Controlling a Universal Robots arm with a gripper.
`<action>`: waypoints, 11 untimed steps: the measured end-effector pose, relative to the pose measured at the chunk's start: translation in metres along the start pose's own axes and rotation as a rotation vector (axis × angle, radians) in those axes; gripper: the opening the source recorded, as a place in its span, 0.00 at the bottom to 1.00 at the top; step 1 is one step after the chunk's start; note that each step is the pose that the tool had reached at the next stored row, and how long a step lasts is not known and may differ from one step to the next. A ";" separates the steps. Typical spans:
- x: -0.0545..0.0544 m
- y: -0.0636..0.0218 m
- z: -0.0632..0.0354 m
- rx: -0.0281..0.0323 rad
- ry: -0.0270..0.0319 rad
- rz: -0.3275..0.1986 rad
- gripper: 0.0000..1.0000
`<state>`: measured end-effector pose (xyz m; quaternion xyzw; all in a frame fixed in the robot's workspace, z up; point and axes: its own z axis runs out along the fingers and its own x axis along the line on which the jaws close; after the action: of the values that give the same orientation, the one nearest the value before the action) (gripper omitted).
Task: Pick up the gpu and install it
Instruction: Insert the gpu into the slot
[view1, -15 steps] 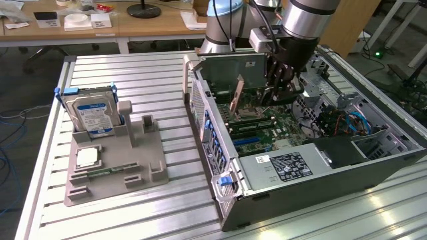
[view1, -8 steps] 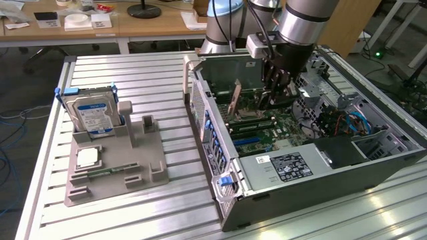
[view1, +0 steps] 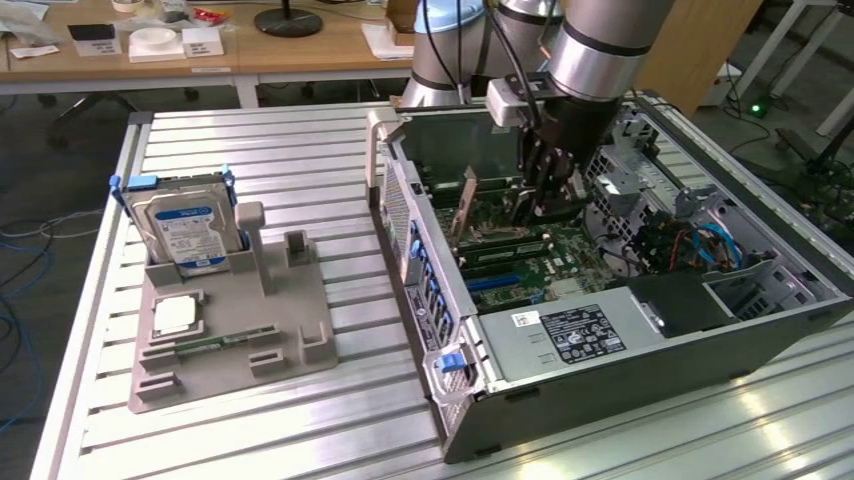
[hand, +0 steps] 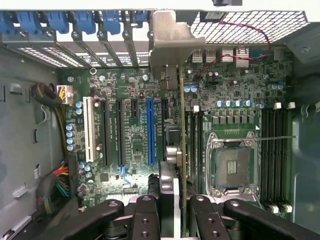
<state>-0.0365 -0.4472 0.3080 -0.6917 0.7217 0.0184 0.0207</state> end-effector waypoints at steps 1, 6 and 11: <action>0.000 0.0001 0.0007 -0.0001 0.0001 0.000 0.28; 0.003 0.0002 0.0034 0.0001 0.0018 0.000 0.28; 0.006 0.0004 0.0046 0.0005 0.0114 0.001 0.28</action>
<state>-0.0372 -0.4525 0.3031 -0.6915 0.7220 0.0143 0.0168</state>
